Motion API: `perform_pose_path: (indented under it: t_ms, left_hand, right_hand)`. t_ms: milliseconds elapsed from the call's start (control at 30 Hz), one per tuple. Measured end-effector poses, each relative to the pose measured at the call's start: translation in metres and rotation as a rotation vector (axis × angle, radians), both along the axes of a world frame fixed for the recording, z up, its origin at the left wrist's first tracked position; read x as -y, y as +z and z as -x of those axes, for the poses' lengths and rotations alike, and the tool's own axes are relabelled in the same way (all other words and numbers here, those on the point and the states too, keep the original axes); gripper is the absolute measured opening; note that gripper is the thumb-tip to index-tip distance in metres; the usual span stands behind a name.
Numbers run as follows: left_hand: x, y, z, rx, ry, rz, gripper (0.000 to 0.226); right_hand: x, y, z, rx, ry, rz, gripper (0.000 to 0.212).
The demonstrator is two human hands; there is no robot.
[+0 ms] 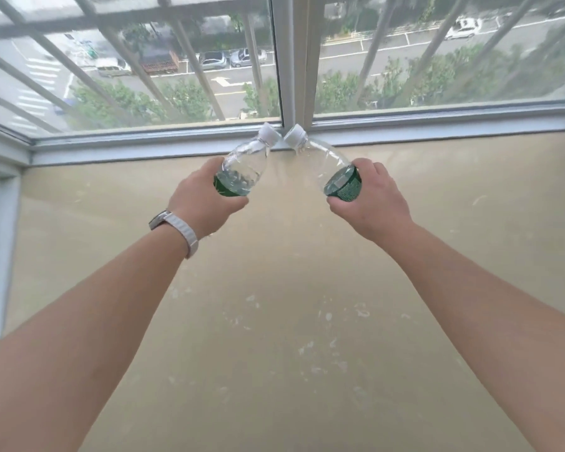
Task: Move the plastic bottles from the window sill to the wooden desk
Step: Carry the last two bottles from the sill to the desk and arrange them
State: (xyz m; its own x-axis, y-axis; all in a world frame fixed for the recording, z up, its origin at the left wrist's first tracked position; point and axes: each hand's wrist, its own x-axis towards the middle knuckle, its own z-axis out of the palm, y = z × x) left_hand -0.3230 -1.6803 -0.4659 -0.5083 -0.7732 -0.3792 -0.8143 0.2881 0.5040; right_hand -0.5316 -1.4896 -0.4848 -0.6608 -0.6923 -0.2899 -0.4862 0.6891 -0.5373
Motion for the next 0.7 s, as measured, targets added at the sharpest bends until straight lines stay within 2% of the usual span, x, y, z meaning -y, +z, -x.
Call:
perform_pose_path:
  t_ms: [233, 533, 700]
  left_hand:
    - [-0.056, 0.062, 0.019, -0.22, 0.084, -0.054, 0.057]
    - [-0.096, 0.14, 0.019, -0.39, 0.086, -0.104, 0.06]
    - [-0.129, 0.184, 0.001, -0.515, 0.067, -0.134, 0.056]
  right_hand:
    - [-0.039, 0.063, -0.004, 0.094, -0.136, 0.257, 0.058]
    - [-0.086, 0.141, -0.024, 0.173, -0.277, 0.434, 0.042]
    - [-0.113, 0.18, -0.049, 0.212, -0.321, 0.523, 0.047]
